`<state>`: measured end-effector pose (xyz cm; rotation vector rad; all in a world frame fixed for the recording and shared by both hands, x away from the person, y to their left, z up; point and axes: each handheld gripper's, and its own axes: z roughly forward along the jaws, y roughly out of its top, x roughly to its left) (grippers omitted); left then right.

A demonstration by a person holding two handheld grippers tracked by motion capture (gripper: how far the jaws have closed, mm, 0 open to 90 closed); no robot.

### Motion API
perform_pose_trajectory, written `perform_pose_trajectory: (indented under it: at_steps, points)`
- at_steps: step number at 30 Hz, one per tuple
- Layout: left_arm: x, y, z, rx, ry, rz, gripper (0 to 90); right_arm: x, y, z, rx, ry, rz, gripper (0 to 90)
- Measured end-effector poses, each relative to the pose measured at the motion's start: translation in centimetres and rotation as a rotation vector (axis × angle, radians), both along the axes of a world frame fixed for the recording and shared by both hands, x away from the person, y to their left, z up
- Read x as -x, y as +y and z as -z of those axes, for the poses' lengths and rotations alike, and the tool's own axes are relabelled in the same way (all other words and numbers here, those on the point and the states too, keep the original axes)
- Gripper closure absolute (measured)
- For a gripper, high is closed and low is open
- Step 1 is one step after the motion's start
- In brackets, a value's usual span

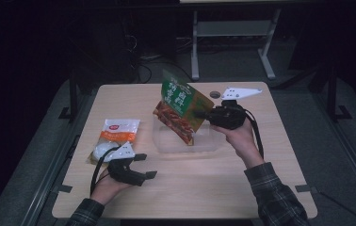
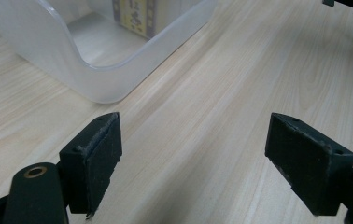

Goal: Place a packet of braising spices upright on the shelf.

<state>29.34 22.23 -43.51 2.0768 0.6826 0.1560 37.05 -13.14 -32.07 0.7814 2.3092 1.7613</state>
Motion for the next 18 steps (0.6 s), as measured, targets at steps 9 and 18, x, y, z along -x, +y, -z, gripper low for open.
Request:
perform_pose_trajectory:
  at_steps: [9,18]
  points:
    - [0.0,-0.1,0.1,-0.01,0.002,0.007,18.1,-0.9,0.7,0.8,0.012,0.013,0.034,90.0]
    - [0.0,-0.3,0.3,-0.013,0.006,0.018,17.8,-1.5,1.4,1.3,0.012,0.02,0.051,90.0]
